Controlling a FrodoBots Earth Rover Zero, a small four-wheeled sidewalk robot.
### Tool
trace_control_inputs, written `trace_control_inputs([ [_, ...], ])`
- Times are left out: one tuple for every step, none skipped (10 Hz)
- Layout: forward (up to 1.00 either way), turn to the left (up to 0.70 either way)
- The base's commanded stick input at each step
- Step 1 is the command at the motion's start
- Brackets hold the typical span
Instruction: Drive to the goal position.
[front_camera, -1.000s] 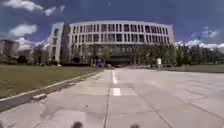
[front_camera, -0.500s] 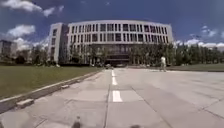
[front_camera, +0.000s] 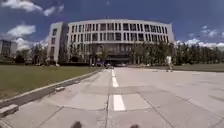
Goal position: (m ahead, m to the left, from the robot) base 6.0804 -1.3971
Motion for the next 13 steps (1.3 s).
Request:
trace_control_inputs([
  [0.70,0.00],
  [0.70,0.00],
  [0.70,0.00],
  [0.70,0.00],
  [0.70,0.00],
  [0.70,0.00],
  [0.70,0.00],
  [0.70,0.00],
  [0.70,0.00],
  [0.70,0.00],
  [0.70,0.00],
  [0.70,0.00],
  [0.70,0.00],
])
